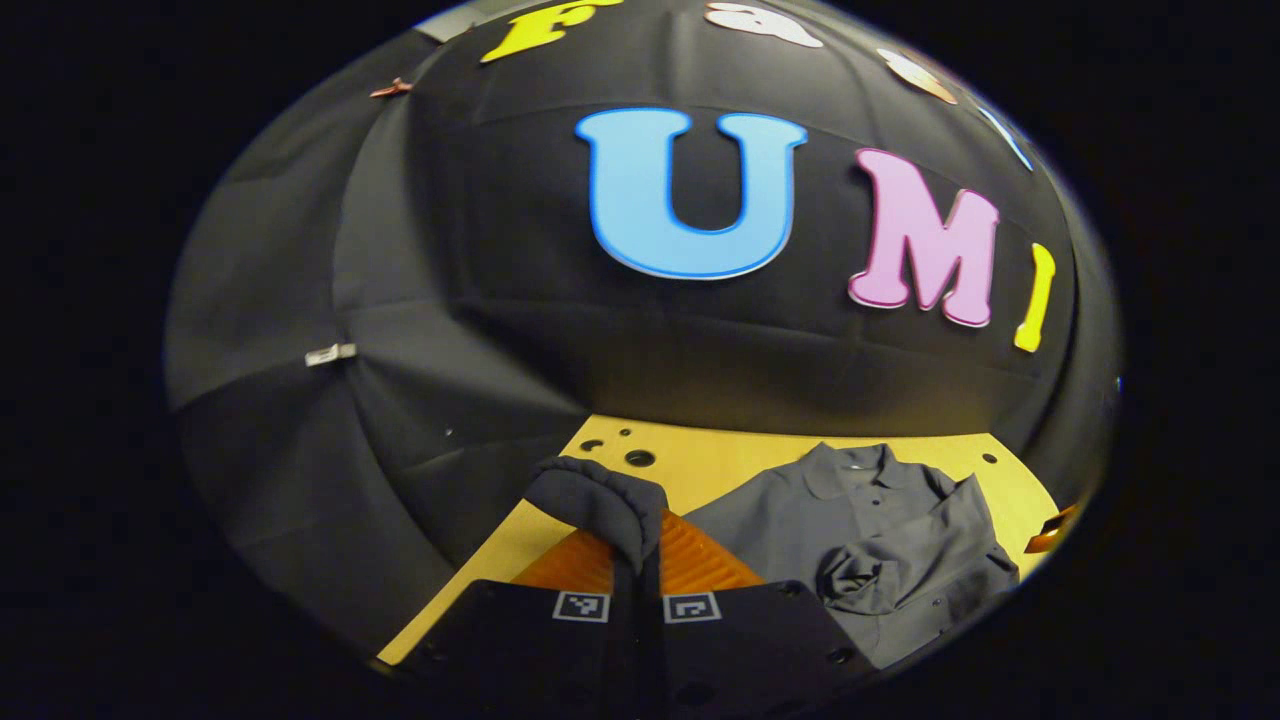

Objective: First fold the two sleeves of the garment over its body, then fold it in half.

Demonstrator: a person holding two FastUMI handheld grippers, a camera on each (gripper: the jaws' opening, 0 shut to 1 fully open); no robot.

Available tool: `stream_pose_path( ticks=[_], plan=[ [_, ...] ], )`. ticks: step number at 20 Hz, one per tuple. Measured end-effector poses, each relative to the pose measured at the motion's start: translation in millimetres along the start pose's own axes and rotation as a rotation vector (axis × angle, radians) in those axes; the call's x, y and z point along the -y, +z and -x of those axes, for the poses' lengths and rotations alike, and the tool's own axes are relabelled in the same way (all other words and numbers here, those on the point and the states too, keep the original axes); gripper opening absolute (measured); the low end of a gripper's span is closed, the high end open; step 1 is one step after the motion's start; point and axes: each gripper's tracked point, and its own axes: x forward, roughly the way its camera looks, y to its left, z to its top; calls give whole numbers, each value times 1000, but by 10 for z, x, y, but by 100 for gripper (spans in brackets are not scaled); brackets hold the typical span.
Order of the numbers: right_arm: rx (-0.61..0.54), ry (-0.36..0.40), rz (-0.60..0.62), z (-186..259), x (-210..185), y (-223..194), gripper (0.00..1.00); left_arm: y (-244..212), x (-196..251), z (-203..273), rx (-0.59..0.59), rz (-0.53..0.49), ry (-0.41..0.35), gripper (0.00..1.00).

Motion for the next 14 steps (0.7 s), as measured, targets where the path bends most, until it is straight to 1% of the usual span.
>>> stream_pose_path(
  ticks=[2, 6, 10, 14],
  plan=[
    [2, -8, -18, 30, 61, -34, 97, 106, 258, -14, 17, -40, -46, 5],
    [-1, -38, -55, 91, 225, -120, 98, 286, 808, 7, 40, -59, -151, 5],
    [-2, -74, -91, 174, 427, -193, 98, 271, 1348, -2, 28, -70, -248, 5],
    [-1, -114, -133, 264, 653, -252, 99, 177, 1738, -38, 11, -72, -307, 5]
  ],
)
